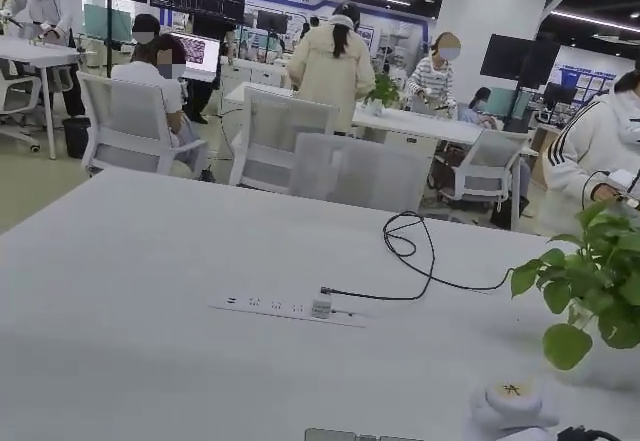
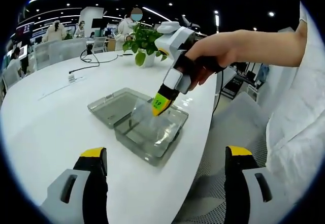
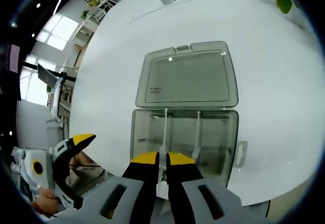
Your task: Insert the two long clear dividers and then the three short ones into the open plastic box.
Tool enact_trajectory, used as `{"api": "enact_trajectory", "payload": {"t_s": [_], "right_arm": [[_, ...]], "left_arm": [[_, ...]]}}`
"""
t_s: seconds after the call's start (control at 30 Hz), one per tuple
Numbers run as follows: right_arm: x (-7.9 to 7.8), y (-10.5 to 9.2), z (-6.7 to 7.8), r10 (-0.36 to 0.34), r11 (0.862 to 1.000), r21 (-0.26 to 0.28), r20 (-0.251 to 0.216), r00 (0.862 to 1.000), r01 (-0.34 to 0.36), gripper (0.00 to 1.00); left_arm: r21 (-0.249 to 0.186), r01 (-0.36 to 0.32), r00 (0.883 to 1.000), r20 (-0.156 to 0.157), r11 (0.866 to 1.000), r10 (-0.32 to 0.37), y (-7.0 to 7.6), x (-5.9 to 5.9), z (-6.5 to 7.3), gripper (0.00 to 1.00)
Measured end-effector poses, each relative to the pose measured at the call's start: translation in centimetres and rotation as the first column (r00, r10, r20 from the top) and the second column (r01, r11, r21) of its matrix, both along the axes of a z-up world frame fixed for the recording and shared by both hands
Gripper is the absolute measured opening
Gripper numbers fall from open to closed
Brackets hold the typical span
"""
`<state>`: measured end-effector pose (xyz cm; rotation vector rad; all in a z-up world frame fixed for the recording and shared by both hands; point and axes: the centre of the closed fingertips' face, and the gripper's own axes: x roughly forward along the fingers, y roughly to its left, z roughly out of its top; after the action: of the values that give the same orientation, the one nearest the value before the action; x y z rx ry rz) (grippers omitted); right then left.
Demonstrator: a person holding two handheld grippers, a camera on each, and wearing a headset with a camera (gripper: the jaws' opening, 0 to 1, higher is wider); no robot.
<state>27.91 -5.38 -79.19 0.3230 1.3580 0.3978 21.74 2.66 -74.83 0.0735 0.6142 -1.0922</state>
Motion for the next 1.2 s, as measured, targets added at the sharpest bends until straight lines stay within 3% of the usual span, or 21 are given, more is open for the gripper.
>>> {"api": "enact_trajectory", "payload": {"t_s": [0.87, 1.2], "right_arm": [[0.31, 0.01, -0.29, 0.033, 0.999, -0.041, 0.032, 0.999, -0.032, 0.07], [0.47, 0.33, -0.33, 0.084, 0.993, -0.088, 0.059, 0.995, -0.079, 0.07]], "left_arm": [[-0.011, -0.011, 1.0, -0.008, 1.0, 0.011, -0.1, 0.14, -0.04, 0.97], [-0.016, -0.016, 1.0, -0.013, 1.0, 0.016, -0.02, 0.15, -0.16, 0.97]]}}
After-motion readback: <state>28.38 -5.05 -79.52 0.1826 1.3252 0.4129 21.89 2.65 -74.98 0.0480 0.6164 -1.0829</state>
